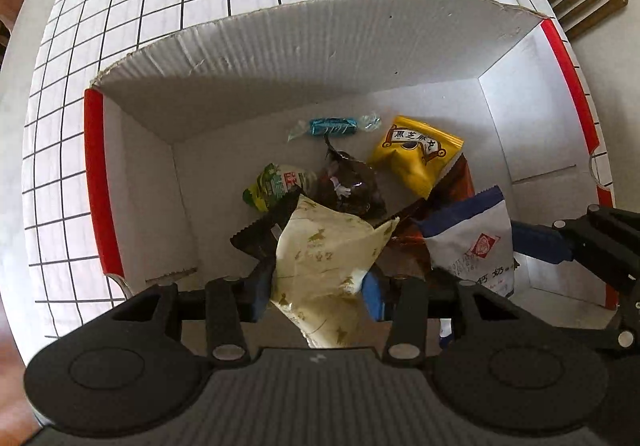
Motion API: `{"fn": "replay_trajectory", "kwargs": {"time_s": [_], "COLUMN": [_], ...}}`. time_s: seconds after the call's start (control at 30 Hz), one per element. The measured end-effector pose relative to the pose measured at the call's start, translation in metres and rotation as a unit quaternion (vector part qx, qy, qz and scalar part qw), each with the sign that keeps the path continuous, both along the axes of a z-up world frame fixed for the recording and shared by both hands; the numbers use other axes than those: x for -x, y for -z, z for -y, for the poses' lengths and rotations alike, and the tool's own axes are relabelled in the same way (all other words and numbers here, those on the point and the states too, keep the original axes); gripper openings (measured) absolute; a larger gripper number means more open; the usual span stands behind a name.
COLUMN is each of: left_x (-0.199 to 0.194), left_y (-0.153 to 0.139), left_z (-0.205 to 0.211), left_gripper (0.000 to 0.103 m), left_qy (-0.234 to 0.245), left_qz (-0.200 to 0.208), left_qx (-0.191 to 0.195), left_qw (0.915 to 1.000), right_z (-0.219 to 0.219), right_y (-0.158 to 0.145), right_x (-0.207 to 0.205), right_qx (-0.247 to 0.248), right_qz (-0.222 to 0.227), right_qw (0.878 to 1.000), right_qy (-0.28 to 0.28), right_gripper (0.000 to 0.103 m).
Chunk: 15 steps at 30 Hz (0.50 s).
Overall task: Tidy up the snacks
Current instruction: 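Lower both packets into the box and open both tools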
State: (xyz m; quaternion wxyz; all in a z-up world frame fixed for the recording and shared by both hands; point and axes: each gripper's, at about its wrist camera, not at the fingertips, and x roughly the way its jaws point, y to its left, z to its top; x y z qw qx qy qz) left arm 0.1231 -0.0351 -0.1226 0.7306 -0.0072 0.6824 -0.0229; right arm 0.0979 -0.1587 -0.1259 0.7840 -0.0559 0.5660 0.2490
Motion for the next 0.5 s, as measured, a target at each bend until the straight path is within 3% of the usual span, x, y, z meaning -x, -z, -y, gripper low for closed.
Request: {"fn": "replay_trajectory", "kwargs": {"time_s": [0.33,0.5], "left_x": [0.006,0.011], "left_y": [-0.013,-0.026], "left_z": [-0.006,-0.012], "left_gripper": [0.058,0.066], "left_qy": [-0.001,-0.008], "left_qz": [0.023,0.046], "left_qx": [0.014,0.024], "left_qw": [0.9996,0.9986], "right_z": [0.007,0.013], "right_y": [-0.007,-0.017], "right_x": [0.0,0.0], "right_qx": [-0.015,-0.027], "right_qz": [0.006,0.015], "right_qw": [1.0,0.999], "right_qy": [0.012,0.016], "right_gripper": [0.049,0.057]}}
